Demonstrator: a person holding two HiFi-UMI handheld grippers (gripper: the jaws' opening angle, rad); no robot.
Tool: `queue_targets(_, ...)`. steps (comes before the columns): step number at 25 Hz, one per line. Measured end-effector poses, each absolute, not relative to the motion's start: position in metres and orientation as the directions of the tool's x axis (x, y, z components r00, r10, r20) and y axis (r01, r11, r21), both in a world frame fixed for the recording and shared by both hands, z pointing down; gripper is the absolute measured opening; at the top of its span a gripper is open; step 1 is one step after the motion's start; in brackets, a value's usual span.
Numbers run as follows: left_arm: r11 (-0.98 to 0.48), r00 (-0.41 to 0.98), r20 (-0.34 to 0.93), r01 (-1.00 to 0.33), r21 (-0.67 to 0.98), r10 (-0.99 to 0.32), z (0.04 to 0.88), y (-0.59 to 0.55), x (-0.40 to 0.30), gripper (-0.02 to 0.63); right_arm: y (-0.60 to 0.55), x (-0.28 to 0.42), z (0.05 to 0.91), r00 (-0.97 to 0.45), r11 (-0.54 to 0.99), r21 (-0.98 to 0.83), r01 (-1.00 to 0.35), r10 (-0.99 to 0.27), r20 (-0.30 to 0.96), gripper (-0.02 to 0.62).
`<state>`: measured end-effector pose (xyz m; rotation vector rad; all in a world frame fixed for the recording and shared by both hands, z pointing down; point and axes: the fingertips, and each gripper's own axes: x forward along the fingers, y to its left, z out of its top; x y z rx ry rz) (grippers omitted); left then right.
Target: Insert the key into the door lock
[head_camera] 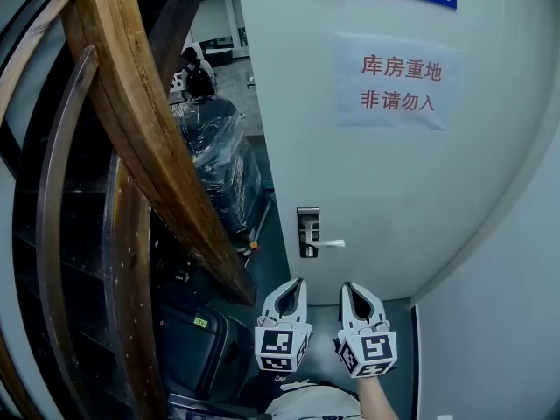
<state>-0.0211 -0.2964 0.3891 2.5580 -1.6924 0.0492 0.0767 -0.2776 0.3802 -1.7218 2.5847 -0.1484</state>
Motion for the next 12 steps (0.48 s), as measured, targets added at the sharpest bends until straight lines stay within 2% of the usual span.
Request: queue_targets(12, -0.385, 0.387, 0.050, -0.922, 0.042, -0.921, 0.3832, -0.3061, -0.0242, 0.003, -0.2869, 0.0744, 0.3748, -0.393, 0.391, -0.076, -0.917, -0.919, 0.019, 0.005)
